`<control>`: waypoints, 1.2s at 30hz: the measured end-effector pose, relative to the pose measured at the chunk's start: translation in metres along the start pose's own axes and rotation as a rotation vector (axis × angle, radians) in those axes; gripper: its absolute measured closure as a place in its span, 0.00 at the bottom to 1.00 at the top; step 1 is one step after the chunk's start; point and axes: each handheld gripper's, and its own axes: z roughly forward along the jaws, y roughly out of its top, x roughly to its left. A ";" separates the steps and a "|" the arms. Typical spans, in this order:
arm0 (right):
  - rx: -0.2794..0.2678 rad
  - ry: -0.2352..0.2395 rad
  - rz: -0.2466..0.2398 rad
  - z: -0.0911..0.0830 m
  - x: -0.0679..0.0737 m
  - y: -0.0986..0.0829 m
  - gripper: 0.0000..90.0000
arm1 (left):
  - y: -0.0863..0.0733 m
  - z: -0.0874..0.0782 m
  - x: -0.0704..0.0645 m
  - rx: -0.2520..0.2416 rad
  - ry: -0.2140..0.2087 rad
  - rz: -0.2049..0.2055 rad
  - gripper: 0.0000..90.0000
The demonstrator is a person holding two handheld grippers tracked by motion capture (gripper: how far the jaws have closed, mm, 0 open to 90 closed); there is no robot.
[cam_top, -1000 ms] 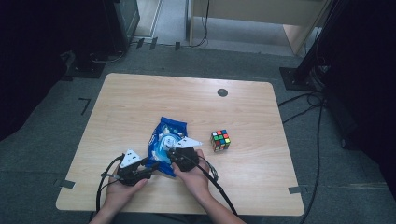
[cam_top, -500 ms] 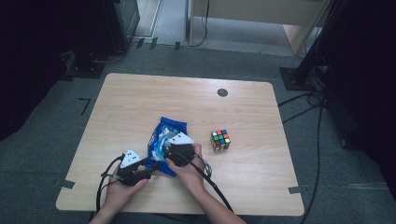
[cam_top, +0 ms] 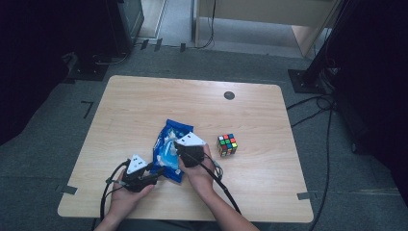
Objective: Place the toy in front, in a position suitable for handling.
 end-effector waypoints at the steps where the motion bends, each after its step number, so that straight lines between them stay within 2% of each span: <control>1: -0.016 -0.001 -0.014 -0.004 0.001 0.003 1.00 | 0.000 0.000 0.000 0.004 0.004 0.004 0.63; 6: -0.073 0.044 -0.034 -0.024 0.004 0.017 1.00 | 0.002 0.004 -0.002 0.015 0.034 -0.013 0.63; 7: -0.101 0.063 -0.037 -0.033 0.005 0.022 1.00 | 0.003 0.005 -0.002 0.018 0.040 -0.017 0.63; 10: -0.131 0.081 -0.044 -0.040 0.007 0.026 1.00 | 0.005 0.008 -0.003 0.017 0.056 -0.041 0.63; 13: -0.187 0.104 -0.068 -0.059 0.011 0.040 1.00 | 0.009 0.013 -0.004 0.024 0.068 -0.059 0.63; 18: -0.208 0.129 -0.094 -0.074 0.016 0.046 1.00 | 0.015 0.020 0.000 0.023 0.091 -0.092 0.59; 21: -0.214 0.143 -0.099 -0.086 0.016 0.042 1.00 | 0.022 0.026 0.007 0.007 0.108 -0.126 0.58; 23: -0.214 0.140 -0.098 -0.088 0.015 0.040 1.00 | 0.022 0.026 0.008 -0.004 0.109 -0.127 0.58; 26: -0.208 0.140 -0.086 -0.093 0.008 0.032 1.00 | 0.020 0.017 0.007 -0.036 0.090 -0.100 0.55; 31: -0.186 0.145 -0.055 -0.095 -0.002 0.017 1.00 | 0.017 -0.009 0.010 -0.126 0.018 -0.061 0.46; 34: -0.176 0.147 -0.038 -0.094 -0.007 0.008 1.00 | 0.018 -0.021 0.006 -0.193 -0.037 -0.020 0.43; 36: -0.173 0.150 -0.031 -0.094 -0.010 0.005 1.00 | 0.020 -0.024 0.000 -0.217 -0.094 0.010 0.41</control>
